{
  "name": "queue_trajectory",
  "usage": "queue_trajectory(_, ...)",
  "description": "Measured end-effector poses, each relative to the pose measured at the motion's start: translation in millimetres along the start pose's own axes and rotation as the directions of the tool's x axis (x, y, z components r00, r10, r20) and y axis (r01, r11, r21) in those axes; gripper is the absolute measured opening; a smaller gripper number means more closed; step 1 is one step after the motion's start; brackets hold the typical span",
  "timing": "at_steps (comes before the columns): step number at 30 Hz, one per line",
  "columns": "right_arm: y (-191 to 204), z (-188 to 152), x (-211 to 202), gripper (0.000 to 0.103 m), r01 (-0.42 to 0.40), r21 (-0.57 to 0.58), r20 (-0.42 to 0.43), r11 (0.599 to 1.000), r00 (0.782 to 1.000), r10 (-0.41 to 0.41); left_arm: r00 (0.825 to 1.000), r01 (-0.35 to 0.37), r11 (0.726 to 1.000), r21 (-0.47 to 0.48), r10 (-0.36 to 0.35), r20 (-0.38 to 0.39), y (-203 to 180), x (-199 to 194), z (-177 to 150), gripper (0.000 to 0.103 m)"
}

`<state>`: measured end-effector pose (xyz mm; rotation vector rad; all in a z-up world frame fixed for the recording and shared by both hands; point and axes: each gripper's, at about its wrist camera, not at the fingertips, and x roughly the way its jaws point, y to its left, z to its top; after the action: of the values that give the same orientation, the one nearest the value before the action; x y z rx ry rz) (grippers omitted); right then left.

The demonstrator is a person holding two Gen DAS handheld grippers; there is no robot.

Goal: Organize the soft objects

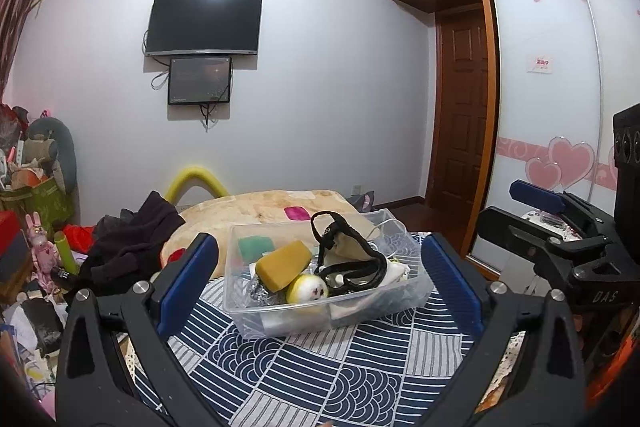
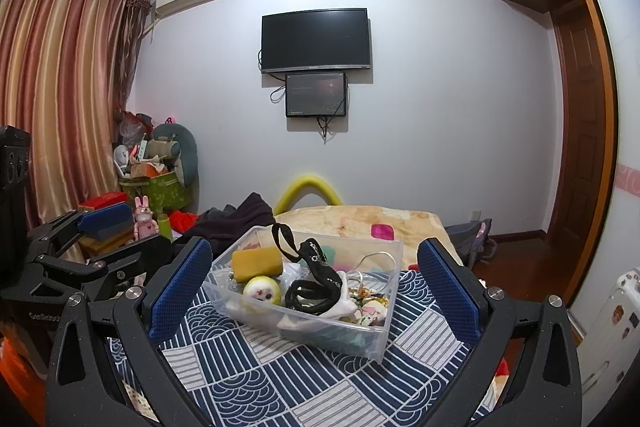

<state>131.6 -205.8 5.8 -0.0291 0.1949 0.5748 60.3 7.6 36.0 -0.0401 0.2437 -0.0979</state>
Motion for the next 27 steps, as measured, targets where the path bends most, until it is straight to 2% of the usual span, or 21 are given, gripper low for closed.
queue_trajectory(27, 5.0, -1.1, -0.2, 0.103, 0.003, -0.005, -0.004, 1.000, 1.000, -0.003, 1.000, 0.006, 1.000, -0.013, -0.006, 0.004, 2.5, -1.9, 1.1, 0.103)
